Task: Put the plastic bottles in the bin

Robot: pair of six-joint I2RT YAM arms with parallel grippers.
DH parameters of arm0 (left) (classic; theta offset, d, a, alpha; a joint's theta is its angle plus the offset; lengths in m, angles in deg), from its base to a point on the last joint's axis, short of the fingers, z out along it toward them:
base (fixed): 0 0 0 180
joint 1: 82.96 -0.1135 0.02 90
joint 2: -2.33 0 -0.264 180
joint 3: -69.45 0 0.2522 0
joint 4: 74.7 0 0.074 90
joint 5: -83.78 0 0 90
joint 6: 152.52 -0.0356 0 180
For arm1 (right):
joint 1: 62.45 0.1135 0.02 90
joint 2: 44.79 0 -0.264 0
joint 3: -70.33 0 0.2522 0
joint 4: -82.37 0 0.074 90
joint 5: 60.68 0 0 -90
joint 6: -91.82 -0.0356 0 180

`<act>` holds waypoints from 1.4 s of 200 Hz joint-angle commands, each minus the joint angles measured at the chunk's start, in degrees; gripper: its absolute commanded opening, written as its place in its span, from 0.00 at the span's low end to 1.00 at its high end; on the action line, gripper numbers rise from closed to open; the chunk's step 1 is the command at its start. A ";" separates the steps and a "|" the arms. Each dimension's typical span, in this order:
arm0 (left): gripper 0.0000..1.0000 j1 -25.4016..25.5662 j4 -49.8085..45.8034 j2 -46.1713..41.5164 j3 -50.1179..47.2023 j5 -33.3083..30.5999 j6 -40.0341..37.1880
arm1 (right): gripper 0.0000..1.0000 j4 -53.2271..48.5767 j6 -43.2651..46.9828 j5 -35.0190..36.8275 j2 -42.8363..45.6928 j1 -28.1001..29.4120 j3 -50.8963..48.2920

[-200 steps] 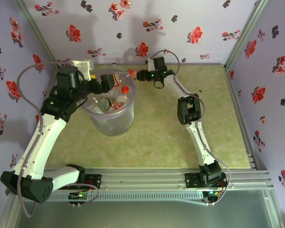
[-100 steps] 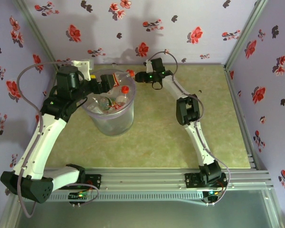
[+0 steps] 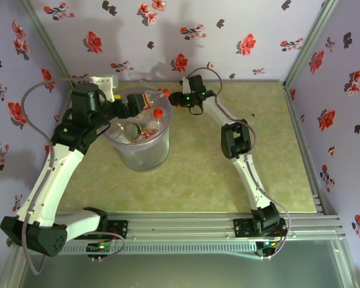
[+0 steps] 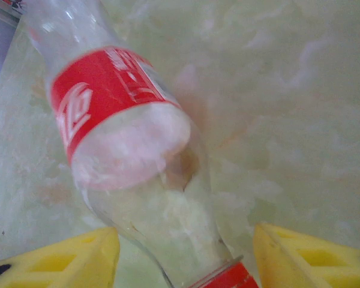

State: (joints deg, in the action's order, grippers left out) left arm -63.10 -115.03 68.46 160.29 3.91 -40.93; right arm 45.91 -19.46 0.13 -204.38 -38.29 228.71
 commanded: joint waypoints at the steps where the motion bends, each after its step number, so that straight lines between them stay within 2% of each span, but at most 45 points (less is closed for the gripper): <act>1: 0.99 -0.61 1.45 -1.51 0.26 0.94 0.31 | 0.62 2.36 -3.14 -2.06 0.22 0.19 -4.88; 57: 0.99 -0.63 1.32 -1.18 0.53 0.93 0.30 | 0.60 5.95 -5.79 -3.44 0.07 0.19 -6.00; 125: 0.99 -0.73 1.25 -1.19 0.77 0.94 0.48 | 0.50 5.34 -5.97 -2.97 -0.37 0.45 -5.19; 136: 0.99 -0.77 1.25 -1.20 0.74 0.95 0.56 | 0.45 5.44 -6.02 -3.07 -0.45 0.45 -5.14; 222: 0.99 -0.97 0.99 -1.18 0.70 0.94 0.41 | 0.37 6.69 -5.96 -3.33 0.43 0.49 -5.75; 280: 0.99 -1.13 0.73 -1.22 0.73 0.90 0.48 | 0.35 11.98 -5.11 -2.71 10.36 -0.51 -18.85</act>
State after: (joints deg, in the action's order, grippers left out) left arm -63.73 -115.08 68.46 160.29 4.09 -40.93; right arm 57.28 -24.81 -2.42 -199.47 -38.20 215.46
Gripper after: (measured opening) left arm 0.987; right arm 0.359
